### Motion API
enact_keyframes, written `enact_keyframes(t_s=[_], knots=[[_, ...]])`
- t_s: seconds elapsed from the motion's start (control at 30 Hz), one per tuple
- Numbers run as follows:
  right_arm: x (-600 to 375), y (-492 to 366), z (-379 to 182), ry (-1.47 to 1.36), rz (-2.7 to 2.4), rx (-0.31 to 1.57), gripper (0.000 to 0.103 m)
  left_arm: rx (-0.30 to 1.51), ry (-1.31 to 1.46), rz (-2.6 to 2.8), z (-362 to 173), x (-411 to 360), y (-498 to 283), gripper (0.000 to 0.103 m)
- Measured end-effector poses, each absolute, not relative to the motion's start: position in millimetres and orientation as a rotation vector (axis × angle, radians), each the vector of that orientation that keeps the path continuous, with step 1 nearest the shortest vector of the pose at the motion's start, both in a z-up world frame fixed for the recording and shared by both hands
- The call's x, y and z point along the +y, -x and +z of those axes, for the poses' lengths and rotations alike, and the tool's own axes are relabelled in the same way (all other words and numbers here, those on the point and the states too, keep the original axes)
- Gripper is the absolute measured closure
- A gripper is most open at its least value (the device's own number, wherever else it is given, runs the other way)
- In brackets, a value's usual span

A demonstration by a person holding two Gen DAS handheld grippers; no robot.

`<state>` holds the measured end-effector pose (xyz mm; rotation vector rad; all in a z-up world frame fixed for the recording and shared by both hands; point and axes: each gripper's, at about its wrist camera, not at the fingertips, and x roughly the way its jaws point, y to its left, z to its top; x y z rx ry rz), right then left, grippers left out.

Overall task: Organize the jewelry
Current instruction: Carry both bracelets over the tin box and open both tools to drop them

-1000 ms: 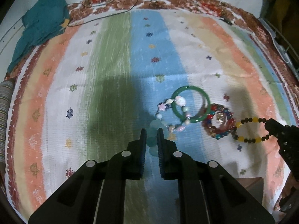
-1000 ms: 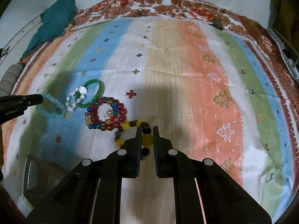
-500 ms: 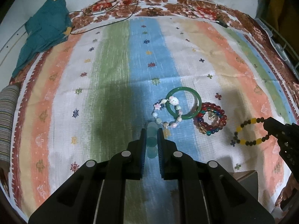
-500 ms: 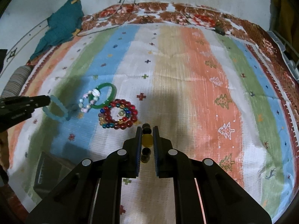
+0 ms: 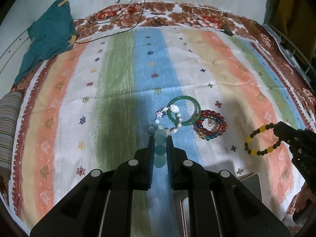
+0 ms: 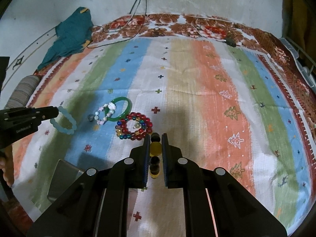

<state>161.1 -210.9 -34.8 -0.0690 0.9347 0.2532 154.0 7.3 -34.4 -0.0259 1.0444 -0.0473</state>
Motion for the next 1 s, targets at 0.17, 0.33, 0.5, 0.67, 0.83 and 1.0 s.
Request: enact_keyframes(t_s=[0.17,0.33,0.5,0.67,0.83,1.0], knots=[[-209.9,-152.2,-25.4,0.059,0.263,0.905,0.091,1.021,0.038,-0.065,-23.6,5.3,-142.9,0.092],[-206.5,-143.5,-14.8,0.061,0.274,0.873,0.091,1.003,0.045,-0.076,-16.2,2.6,-134.5,0.092],[-204.0,-133.4,-10.7,0.058,0.284,0.855,0.091,1.007,0.067,-0.089,-15.1,3.1,-128.1,0.092],[-197.8,-123.3,-7.2,0.084,0.299,0.833,0.091,0.995,0.079,-0.087,-9.9,5.0,-121.7,0.092],[-192.1,-111.3,5.0,0.091,0.321,0.794,0.091,0.974,0.073,-0.096,-3.2,2.8,-109.7,0.092],[-188.9,-99.9,11.7,0.082,0.345,0.781,0.091,0.953,0.082,-0.117,4.2,-0.4,-97.0,0.092]])
